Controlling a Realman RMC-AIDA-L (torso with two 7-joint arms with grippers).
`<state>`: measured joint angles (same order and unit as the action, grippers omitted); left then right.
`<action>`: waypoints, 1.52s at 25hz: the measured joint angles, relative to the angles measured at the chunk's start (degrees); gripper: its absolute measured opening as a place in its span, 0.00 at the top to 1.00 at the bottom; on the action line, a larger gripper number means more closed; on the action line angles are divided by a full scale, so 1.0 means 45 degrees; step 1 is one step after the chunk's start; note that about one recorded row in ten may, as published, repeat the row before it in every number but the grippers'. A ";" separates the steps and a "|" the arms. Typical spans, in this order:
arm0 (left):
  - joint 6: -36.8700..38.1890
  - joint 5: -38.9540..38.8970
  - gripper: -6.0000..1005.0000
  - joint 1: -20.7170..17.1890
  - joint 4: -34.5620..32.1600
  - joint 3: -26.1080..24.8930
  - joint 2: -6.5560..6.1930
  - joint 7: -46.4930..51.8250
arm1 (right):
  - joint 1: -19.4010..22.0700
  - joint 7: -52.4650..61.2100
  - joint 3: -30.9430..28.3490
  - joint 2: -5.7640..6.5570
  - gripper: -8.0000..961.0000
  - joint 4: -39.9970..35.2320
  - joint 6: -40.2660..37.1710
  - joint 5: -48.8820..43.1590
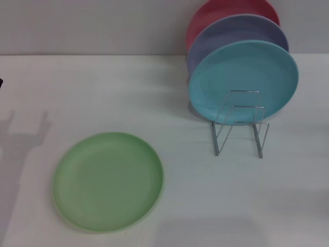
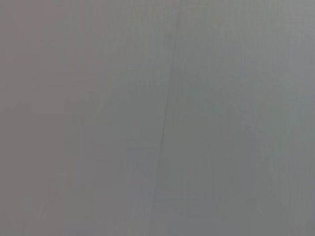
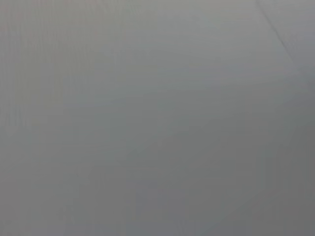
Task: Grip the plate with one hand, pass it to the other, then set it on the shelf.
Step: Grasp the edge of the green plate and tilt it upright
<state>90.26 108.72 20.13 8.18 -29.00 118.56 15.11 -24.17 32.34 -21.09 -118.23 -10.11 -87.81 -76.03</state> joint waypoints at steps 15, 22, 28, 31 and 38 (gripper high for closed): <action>0.0001 0.0000 0.16 -0.0001 -0.0001 0.0000 0.0000 -0.0006 | 0.0000 0.0000 -0.0001 0.0005 0.34 0.0000 0.0000 -0.0014; -0.1349 -0.0001 0.16 0.0330 0.0109 -0.0052 -0.0094 -0.0052 | 0.0033 -0.0001 0.0000 0.0004 0.34 0.0000 0.0000 -0.0014; -0.2816 -0.0001 0.16 0.0928 0.0156 -0.0107 -0.0430 0.0807 | 0.0107 0.0000 -0.0017 -0.0022 0.34 0.0000 -0.0025 0.0011; -0.3641 0.0002 0.16 0.1320 0.0154 -0.0139 -0.0658 0.0848 | 0.0114 0.0000 -0.0040 -0.0025 0.34 0.0000 -0.0016 0.0020; -0.5391 0.0001 0.16 0.2277 -0.0005 -0.0954 -0.0954 0.0460 | 0.0084 0.0000 -0.0043 -0.0036 0.34 0.0000 0.0018 0.0031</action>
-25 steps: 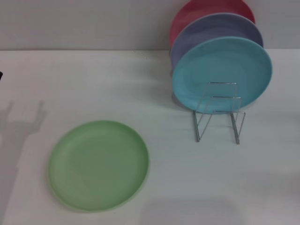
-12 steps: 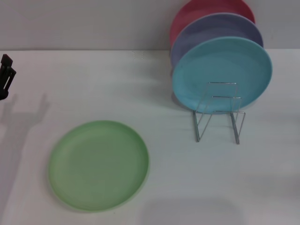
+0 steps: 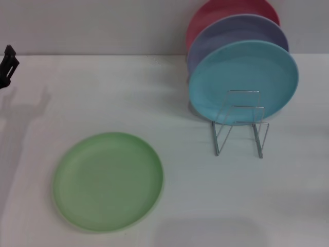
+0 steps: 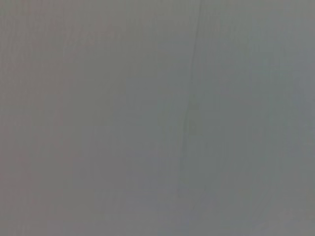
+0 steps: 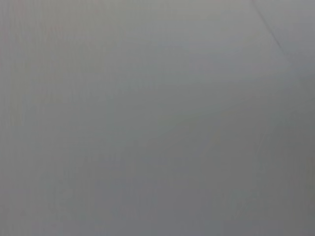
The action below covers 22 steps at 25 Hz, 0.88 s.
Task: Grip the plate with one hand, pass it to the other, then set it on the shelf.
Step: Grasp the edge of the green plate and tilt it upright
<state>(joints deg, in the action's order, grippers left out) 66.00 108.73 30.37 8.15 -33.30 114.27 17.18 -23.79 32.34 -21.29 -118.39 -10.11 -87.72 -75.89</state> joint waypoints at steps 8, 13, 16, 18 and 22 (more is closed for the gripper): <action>-0.3176 -0.0004 0.16 0.1339 0.0154 -0.0807 -0.0676 -0.0252 | -0.0021 0.0000 -0.0081 0.0000 0.34 0.0000 0.0151 0.0042; -0.4690 -0.0001 0.16 0.2190 0.0136 -0.0823 -0.0962 -0.0221 | -0.0043 0.0000 -0.0100 0.0001 0.34 0.0001 0.0186 0.0066; -0.5776 -0.0002 0.16 0.2608 0.0176 -0.0825 -0.1168 -0.0174 | -0.0081 0.0000 -0.0113 0.0008 0.34 0.0000 0.0246 0.0069; -0.6944 -0.0002 0.16 0.2982 0.0180 -0.0844 -0.1344 -0.0158 | -0.0110 0.0001 -0.0114 0.0017 0.34 0.0000 0.0287 0.0070; -0.8973 -0.0002 0.16 0.3519 0.0234 -0.0861 -0.1700 -0.0154 | -0.0162 -0.0124 -0.0118 0.0034 0.34 0.0004 0.0335 0.0085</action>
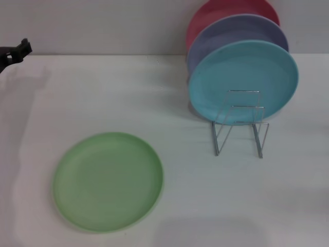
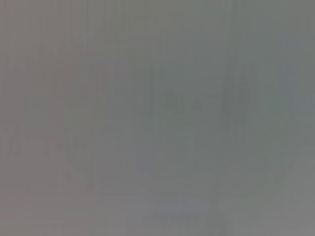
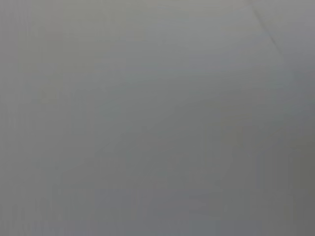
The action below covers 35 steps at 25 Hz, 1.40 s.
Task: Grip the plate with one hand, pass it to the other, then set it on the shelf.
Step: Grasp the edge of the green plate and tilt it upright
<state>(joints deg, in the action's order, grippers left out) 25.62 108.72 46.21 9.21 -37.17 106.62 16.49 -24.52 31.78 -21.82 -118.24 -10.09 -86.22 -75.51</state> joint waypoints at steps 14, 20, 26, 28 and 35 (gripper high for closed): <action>-0.4338 0.3784 0.16 -0.2712 0.6040 -0.6905 -0.1378 -0.3019 | -0.0246 -0.0558 -0.0032 -0.0046 0.34 0.0070 0.0296 0.0044; -0.8108 0.6859 0.16 -0.4226 0.9722 -1.4481 0.1323 -0.8229 | -0.0296 -0.0559 -0.0033 -0.0034 0.34 0.0096 0.0297 0.0044; -1.0862 0.7525 0.16 -0.4756 1.1942 -1.7675 0.2565 -1.0796 | -0.0352 -0.0560 -0.0036 -0.0021 0.34 0.0110 0.0315 0.0045; -1.1950 0.7440 0.16 -0.4940 1.2506 -1.7551 0.2531 -1.0585 | -0.0359 -0.0560 -0.0034 -0.0020 0.34 0.0061 0.0348 0.0045; -1.6618 0.7548 0.16 -0.5384 1.4601 -1.7484 0.2518 -0.9523 | -0.0411 -0.0559 -0.0025 0.0010 0.34 0.0090 0.0448 0.0045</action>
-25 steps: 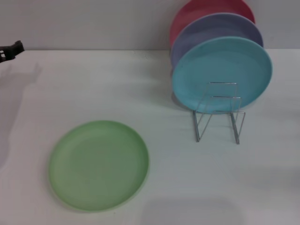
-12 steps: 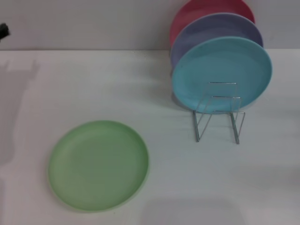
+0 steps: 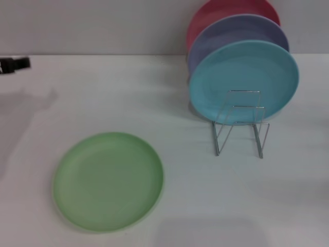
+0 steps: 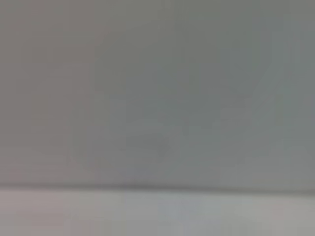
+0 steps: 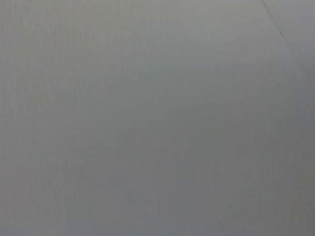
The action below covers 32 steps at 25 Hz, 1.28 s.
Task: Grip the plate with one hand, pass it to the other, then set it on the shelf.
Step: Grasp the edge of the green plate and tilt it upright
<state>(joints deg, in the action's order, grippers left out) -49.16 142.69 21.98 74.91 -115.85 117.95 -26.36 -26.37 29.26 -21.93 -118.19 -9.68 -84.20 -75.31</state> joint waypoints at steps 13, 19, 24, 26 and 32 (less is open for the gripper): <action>-0.6408 0.1511 0.16 -0.0504 0.2607 0.0541 0.0037 0.2321 | -0.0366 0.0005 0.0066 0.0151 0.34 -0.0036 0.0732 -0.0004; -0.8319 0.1746 0.16 -0.0528 0.3457 0.1560 0.0040 0.3279 | -0.0614 0.0004 0.0015 0.0292 0.34 -0.0056 0.1171 -0.0003; -0.9251 0.2391 0.16 -0.0147 0.3512 0.2361 0.0034 0.4061 | -0.0745 0.0005 0.0010 0.0375 0.34 -0.0056 0.1218 -0.0004; -0.9414 0.2579 0.16 0.0015 0.3398 0.2564 0.0058 0.4290 | -0.0799 0.0004 0.0010 0.0395 0.34 -0.0056 0.1222 -0.0003; -0.9337 0.3037 0.16 0.0455 0.2704 0.3205 0.0089 0.4956 | -0.0852 0.0000 0.0010 0.0468 0.34 -0.0065 0.1232 -0.0003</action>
<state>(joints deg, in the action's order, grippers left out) -91.18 156.35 24.03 87.08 -101.43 118.35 -4.06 -30.21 29.27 -21.89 -116.09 -9.98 -78.66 -75.32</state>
